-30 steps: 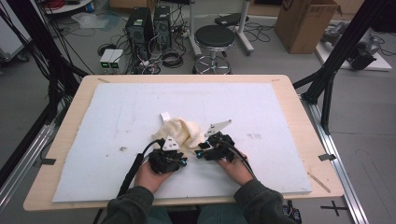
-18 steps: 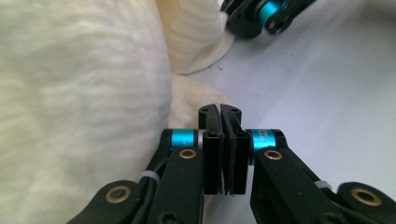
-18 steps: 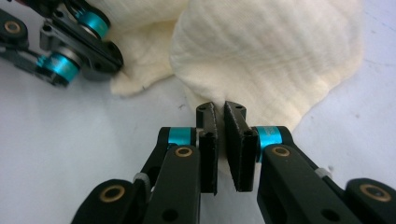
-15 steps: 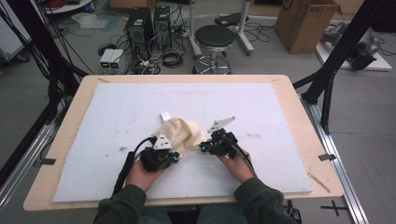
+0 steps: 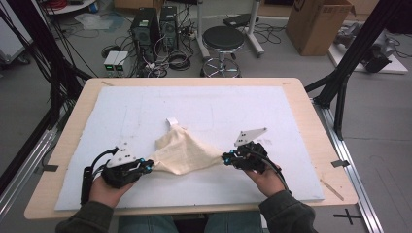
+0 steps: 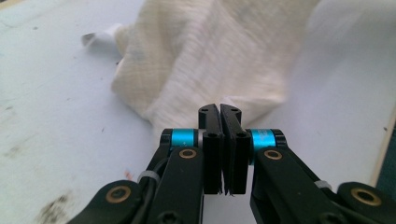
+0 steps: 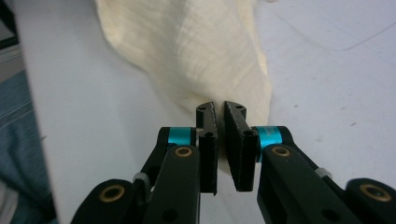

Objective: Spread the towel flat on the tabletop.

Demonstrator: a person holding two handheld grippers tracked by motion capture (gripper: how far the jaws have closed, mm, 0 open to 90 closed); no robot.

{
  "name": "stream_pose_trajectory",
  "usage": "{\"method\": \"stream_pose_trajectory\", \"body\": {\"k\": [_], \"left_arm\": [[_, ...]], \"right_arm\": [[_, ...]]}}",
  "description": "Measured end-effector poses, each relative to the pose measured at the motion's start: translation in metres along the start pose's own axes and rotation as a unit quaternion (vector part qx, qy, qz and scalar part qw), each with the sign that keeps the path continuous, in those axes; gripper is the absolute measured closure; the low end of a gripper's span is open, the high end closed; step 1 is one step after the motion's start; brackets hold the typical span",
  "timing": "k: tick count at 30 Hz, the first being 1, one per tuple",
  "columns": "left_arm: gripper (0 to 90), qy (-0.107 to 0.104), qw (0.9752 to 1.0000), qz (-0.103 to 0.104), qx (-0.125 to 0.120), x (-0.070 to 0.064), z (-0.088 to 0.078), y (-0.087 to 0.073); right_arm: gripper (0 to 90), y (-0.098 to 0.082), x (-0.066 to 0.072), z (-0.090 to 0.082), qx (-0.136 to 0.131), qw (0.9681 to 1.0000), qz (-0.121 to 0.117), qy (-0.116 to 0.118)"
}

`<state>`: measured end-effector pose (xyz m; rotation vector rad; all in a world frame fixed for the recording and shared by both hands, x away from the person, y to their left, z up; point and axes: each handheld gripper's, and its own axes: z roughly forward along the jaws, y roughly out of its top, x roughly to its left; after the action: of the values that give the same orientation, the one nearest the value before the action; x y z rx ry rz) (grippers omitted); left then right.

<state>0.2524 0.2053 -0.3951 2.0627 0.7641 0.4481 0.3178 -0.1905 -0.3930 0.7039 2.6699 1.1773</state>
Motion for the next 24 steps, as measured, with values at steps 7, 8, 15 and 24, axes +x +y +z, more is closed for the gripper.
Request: {"method": "stream_pose_trajectory", "body": {"k": [7, 8, 15, 24], "left_arm": [[87.2, -0.004, 0.9999, 0.011, 0.001, -0.009, -0.021, -0.014], [87.2, -0.007, 0.9999, 0.012, 0.004, -0.010, -0.023, -0.016], [76.9, -0.020, 0.9998, 0.007, -0.001, -0.016, -0.027, -0.027], [57.7, -0.013, 0.9996, -0.005, -0.025, -0.005, -0.025, -0.019]], "right_arm": [[83.9, -0.016, 0.024, -0.017, -0.001, 0.9994, -0.022, 0.026], [83.8, -0.019, 0.029, -0.018, 0.002, 0.9992, -0.025, 0.032], [73.4, -0.032, 0.043, -0.013, 0.018, 0.9978, -0.024, 0.060], [59.0, -0.014, 0.031, -0.016, -0.019, 0.9984, -0.014, 0.051]]}}
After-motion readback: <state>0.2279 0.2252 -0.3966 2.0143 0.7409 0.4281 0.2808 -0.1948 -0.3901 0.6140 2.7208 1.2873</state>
